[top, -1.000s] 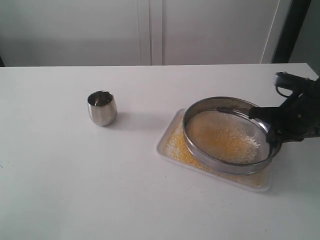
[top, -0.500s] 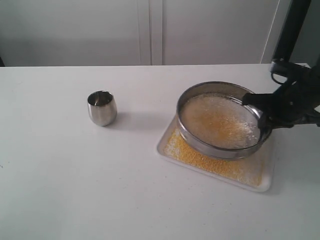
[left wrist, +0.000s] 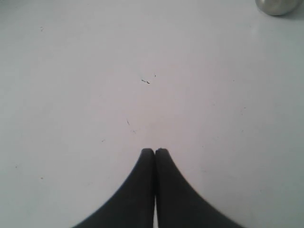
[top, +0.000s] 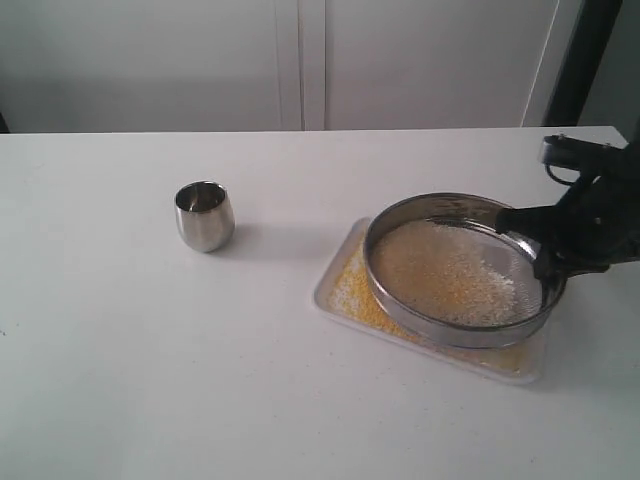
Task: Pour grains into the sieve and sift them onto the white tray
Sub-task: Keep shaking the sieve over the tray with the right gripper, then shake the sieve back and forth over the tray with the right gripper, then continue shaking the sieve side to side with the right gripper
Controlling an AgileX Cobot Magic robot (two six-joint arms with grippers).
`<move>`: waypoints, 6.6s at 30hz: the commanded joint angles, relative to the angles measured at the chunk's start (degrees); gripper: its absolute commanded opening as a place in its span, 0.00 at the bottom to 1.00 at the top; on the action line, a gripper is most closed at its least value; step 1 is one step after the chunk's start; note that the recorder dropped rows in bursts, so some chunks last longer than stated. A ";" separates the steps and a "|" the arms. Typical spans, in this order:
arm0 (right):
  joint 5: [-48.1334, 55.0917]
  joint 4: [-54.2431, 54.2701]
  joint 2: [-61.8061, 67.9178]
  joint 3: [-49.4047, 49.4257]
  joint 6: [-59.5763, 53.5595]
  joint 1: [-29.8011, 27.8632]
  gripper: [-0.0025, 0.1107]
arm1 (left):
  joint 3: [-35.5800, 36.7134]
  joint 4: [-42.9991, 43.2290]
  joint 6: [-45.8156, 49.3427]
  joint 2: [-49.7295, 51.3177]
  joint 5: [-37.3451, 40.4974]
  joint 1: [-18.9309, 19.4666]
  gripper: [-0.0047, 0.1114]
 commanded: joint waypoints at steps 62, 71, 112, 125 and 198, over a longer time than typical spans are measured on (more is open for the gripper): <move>1.97 -1.20 -3.21 0.79 4.25 0.11 0.02 | 0.60 -0.60 0.00 -0.26 0.24 0.23 0.04; 3.43 3.33 -1.30 -2.25 2.94 0.70 0.02 | 0.60 -0.60 0.00 -0.26 0.24 0.23 0.04; -0.73 4.83 -0.52 0.86 1.37 1.06 0.02 | 0.60 -0.60 0.00 -0.26 0.24 0.23 0.04; -8.57 14.53 -3.08 4.13 -4.10 0.76 0.02 | 0.60 -0.60 0.00 -0.26 0.24 0.23 0.04; -17.74 -5.41 -6.89 4.92 10.69 3.48 0.02 | 0.60 -0.60 0.00 -0.26 0.24 0.23 0.04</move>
